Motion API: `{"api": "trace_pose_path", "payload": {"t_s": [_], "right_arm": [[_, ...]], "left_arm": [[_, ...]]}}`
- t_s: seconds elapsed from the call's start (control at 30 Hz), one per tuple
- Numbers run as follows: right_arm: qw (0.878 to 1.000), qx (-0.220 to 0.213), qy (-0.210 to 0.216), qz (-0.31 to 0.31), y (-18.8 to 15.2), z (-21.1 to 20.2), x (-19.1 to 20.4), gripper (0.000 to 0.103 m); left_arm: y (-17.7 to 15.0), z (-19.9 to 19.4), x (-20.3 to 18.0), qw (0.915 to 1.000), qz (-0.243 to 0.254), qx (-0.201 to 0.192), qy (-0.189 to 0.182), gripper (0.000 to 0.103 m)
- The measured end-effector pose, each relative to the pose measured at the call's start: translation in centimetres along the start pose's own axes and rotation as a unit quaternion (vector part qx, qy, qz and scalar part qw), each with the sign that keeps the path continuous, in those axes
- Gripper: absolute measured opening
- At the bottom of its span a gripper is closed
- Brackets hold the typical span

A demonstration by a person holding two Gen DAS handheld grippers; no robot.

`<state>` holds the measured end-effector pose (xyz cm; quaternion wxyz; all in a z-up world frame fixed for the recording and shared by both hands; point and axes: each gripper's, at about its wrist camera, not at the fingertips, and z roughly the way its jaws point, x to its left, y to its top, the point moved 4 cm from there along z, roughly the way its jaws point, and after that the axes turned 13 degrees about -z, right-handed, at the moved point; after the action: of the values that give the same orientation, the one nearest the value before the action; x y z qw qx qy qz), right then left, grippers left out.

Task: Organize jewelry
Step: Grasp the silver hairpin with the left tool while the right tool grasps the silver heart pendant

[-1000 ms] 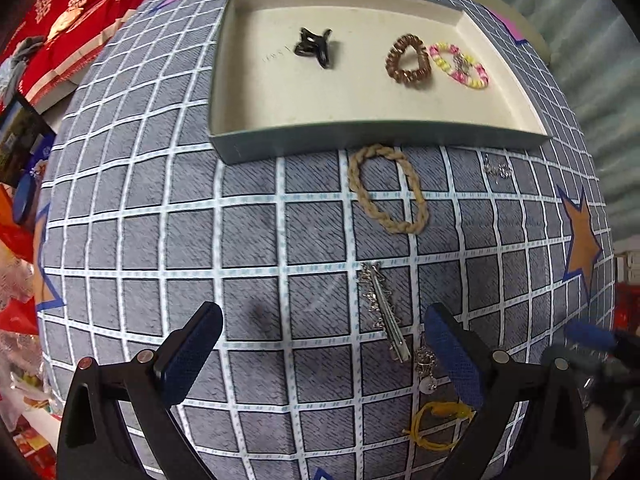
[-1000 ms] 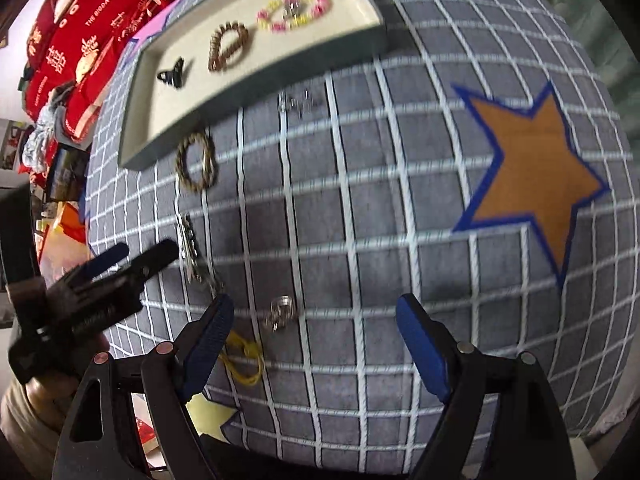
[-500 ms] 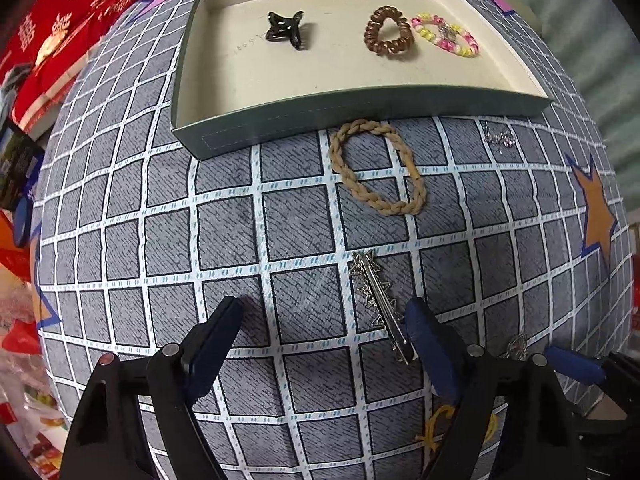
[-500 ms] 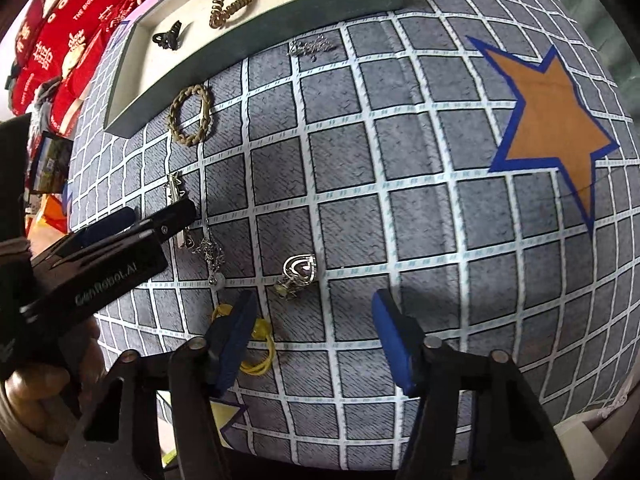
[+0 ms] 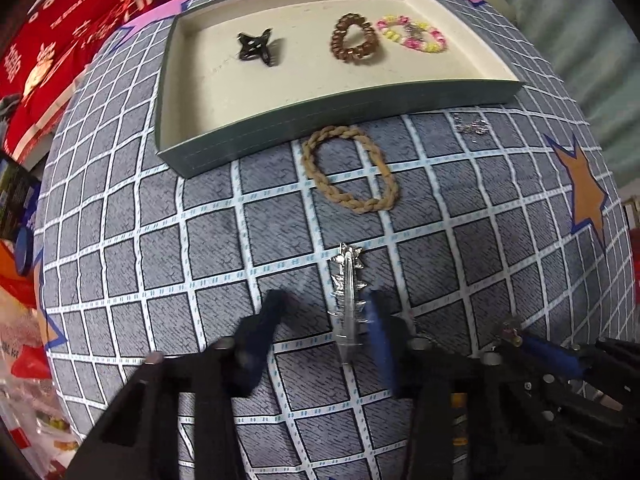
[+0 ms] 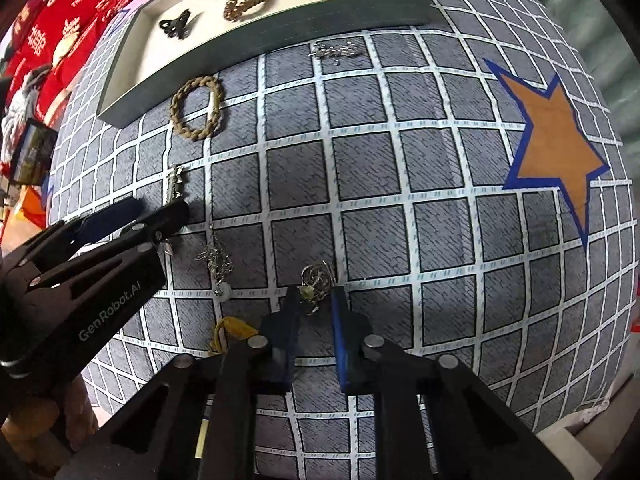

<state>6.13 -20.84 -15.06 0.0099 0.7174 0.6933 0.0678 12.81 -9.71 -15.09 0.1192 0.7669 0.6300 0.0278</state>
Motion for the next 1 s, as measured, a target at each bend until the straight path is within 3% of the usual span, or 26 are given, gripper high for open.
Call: {"api": "trace_pose_path", "payload": {"t_s": [0.07, 0.17, 0.3, 0.67, 0.7, 0.73, 0.8, 1.0], "right_arm": [[1.000, 0.000, 0.002, 0.000, -0.2, 0.0, 0.2, 0.008], [1.000, -0.004, 0.026, 0.015, -0.4, -0.3, -0.3, 0.008], [0.999, -0.018, 0.045, 0.022, -0.4, -1.3, -0.9, 0.006], [0.995, -0.027, 0.088, 0.033, 0.2, -2.6, -2.4, 0.006], [0.995, -0.024, 0.089, 0.033, 0.1, -2.6, -2.5, 0.012], [0.995, -0.020, 0.088, 0.031, -0.1, -2.6, -2.7, 0.030], [0.996, -0.017, 0.084, 0.028, -0.2, -2.3, -2.7, 0.055], [0.998, -0.005, 0.056, -0.007, -0.1, -0.7, -1.3, 0.054]], "left_arm": [[0.0, -0.3, -0.2, 1.0000, 0.001, 0.003, -0.009, 0.028], [0.0, -0.9, 0.1, 0.9990, -0.019, 0.014, -0.039, 0.027], [-0.3, -1.9, 0.7, 0.9982, -0.030, 0.013, -0.050, 0.022], [-0.9, -4.2, 2.1, 0.9970, -0.048, 0.007, -0.060, 0.021], [-0.9, -4.3, 2.3, 0.9970, -0.049, 0.007, -0.059, 0.021], [-0.9, -4.3, 2.2, 0.9970, -0.050, 0.008, -0.059, 0.021], [-0.4, -3.3, 3.5, 0.9969, -0.051, 0.009, -0.059, 0.021], [-0.3, -3.3, 3.6, 0.9984, -0.048, 0.001, -0.030, 0.021]]}}
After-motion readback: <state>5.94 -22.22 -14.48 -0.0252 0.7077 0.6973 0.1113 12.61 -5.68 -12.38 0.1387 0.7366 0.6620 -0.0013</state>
